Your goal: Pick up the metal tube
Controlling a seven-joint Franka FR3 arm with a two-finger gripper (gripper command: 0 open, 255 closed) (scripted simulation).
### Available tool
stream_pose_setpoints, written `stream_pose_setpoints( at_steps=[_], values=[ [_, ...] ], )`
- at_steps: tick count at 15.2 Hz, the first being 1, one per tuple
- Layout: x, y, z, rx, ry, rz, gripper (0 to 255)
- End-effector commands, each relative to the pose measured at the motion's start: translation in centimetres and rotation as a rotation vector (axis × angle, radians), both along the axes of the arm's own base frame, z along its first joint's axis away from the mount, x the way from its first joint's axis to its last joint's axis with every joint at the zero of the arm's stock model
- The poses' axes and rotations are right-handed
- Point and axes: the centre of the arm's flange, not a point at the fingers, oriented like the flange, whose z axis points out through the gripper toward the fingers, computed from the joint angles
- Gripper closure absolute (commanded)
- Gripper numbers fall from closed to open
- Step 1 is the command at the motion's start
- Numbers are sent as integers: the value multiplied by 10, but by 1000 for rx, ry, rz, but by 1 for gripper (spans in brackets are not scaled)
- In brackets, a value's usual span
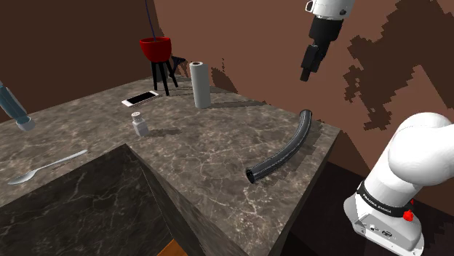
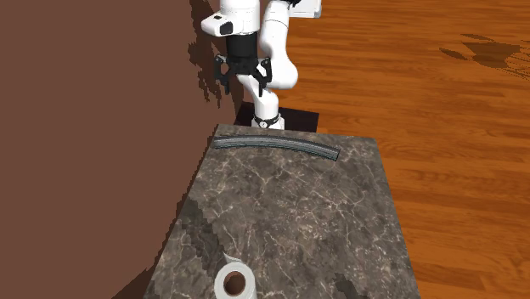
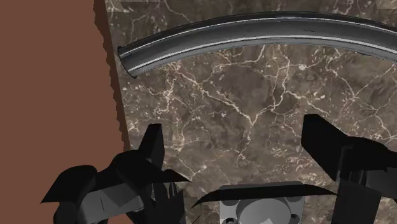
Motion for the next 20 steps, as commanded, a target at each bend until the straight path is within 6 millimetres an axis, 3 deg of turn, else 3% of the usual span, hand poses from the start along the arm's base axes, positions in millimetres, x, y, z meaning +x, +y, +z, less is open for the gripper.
stream_pose_setpoints(
  at_steps=[1,9,16,20],
  values=[
    [0,0,0,0,0,0,0],
    [-20,47,-89,14,78,-498,0],
    [-23,94,-166,26,146,-933,0],
    [-23,94,-187,26,146,-933,0]
  ],
)
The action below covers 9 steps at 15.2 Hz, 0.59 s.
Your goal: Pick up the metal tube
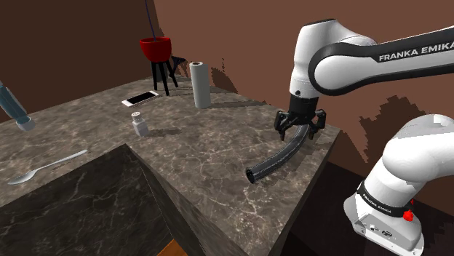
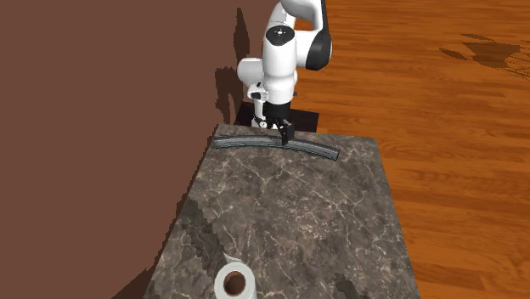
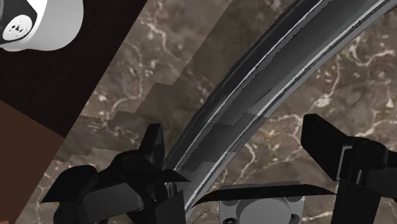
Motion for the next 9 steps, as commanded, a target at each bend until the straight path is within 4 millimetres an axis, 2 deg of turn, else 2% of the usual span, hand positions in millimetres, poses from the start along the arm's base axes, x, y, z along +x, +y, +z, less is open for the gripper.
stream_pose_setpoints(
  at_steps=[1,4,6,7,9],
  values=[
    [2,2,-11,0,0,-5,0],
    [2,2,-25,0,0,-5,0],
    [2,2,-25,0,0,-5,0],
    [2,1,-24,0,0,-5,255],
    [2,1,-24,0,0,-5,255]
  ],
)
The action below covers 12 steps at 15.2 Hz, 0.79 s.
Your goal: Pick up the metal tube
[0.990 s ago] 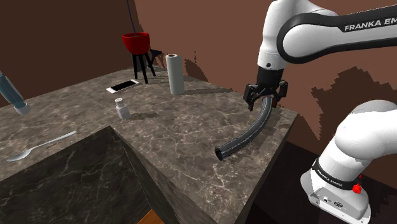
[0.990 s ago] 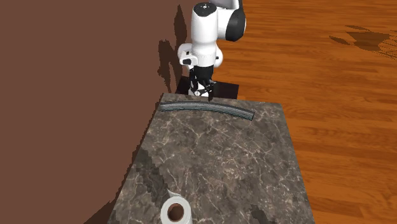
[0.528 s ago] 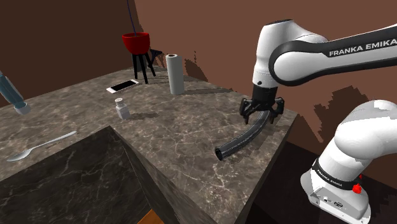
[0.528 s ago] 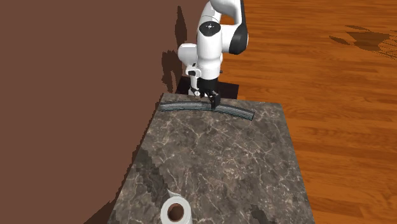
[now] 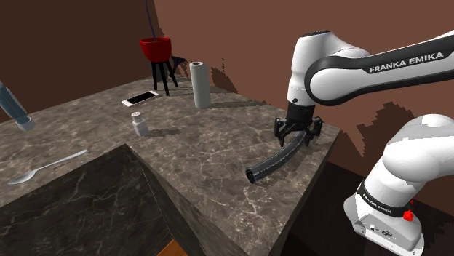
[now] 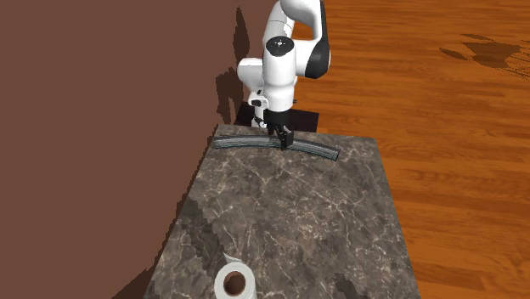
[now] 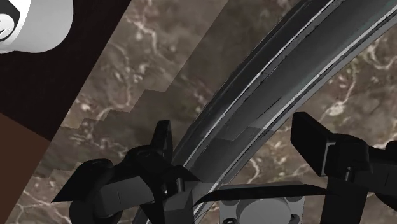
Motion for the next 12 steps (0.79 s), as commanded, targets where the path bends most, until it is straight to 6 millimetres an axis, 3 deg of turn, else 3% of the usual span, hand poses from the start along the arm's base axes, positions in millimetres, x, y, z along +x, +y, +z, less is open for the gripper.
stream_pose_setpoints(
  at_steps=[1,7,12],
  values=[
    [0,0,-1,0,1,0,255],
    [0,0,-1,0,1,0,255],
    [0,0,25,0,1,0,255]
  ],
)
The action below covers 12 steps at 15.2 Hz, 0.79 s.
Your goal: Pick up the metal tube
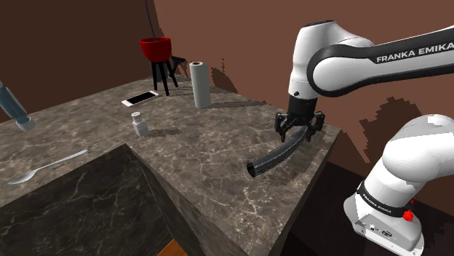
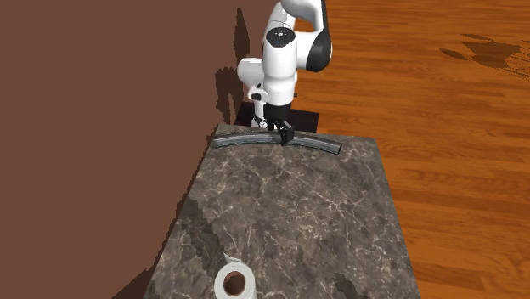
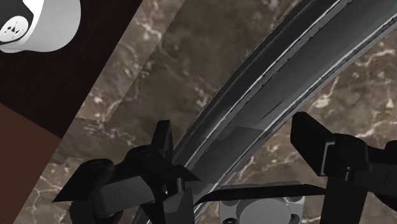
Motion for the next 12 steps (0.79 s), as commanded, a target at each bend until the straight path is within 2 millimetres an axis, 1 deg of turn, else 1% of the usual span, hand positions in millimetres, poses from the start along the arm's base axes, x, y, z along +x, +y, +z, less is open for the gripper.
stream_pose_setpoints(
  at_steps=[1,10,12],
  values=[
    [0,0,9,0,0,0,255],
    [0,0,57,0,0,0,255],
    [0,0,58,0,0,0,255]
  ],
)
